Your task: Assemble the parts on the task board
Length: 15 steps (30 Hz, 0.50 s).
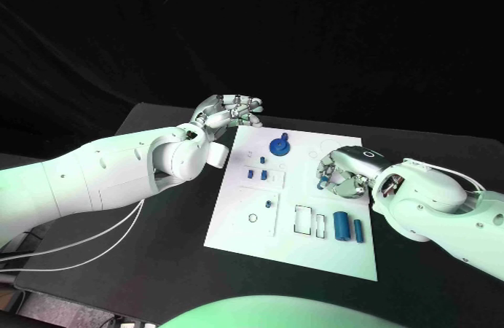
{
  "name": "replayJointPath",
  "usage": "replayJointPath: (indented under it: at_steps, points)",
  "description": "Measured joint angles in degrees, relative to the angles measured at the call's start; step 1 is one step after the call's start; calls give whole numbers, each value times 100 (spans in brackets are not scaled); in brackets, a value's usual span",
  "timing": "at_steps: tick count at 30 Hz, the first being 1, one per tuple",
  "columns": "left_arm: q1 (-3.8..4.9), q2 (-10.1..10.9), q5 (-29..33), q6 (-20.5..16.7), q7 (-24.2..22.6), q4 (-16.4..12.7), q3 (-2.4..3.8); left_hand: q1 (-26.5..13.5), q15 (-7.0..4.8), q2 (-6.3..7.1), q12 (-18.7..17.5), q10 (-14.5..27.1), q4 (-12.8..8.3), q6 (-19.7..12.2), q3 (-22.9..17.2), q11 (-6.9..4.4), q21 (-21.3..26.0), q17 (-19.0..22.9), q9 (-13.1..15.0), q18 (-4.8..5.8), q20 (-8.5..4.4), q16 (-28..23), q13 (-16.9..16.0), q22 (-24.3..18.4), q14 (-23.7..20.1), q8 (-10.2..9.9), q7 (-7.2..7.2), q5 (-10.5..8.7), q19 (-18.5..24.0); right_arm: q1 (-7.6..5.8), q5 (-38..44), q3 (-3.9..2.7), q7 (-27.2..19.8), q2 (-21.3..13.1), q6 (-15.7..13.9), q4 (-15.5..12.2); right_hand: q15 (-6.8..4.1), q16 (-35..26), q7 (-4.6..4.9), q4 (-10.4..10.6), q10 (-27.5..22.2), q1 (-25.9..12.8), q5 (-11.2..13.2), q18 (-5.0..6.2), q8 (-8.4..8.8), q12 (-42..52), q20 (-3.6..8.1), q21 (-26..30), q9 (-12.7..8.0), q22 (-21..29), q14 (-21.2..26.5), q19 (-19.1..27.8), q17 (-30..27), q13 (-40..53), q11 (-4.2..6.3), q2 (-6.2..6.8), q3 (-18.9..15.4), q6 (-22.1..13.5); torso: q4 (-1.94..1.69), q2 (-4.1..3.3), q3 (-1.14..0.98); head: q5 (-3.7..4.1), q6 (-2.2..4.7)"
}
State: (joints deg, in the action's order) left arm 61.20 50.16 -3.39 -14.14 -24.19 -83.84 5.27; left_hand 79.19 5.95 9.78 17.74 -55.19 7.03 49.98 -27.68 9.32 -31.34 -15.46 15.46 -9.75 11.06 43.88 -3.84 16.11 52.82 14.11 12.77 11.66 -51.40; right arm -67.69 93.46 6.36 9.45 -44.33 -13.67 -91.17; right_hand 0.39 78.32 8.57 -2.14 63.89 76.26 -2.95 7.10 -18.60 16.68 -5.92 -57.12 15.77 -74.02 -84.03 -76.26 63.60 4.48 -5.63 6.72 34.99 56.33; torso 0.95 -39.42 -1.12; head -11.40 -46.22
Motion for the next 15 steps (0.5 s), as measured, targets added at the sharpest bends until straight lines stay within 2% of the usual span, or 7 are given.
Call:
replayJointPath:
  at_steps: [10,12,15]
  points:
    - [0,-2,-1,0,11,6,-13,0,0,0,0,0,0,0,0,0,0,0,0,0,0,0,1,0,0,0,0,0,0,30,42,11,44,-67,-174,-167,-33,0,-6,-39,21,7,23,0,-49,-20,17,-274,25,-93,9,-99,64,-5,-21,-7,38,47,0,1,-2,-9,-1]
    - [0,-3,-1,-1,13,9,-14,0,0,0,0,0,0,0,0,0,0,5,0,0,0,0,0,0,0,0,0,0,0,28,42,11,53,-95,-233,-214,-42,0,-6,-39,21,7,32,-64,-61,-21,38,-310,33,-93,0,-120,77,-4,-21,-7,38,47,0,1,-2,-9,4]
    - [0,-6,-1,-2,15,12,-17,0,0,0,0,0,0,0,0,0,0,5,0,0,0,0,1,0,0,0,0,0,0,13,35,5,59,-147,-335,-302,-42,24,-7,-40,26,7,33,-64,-61,-29,38,-334,38,-93,0,-120,99,19,-26,-7,38,46,0,4,-1,-9,9]
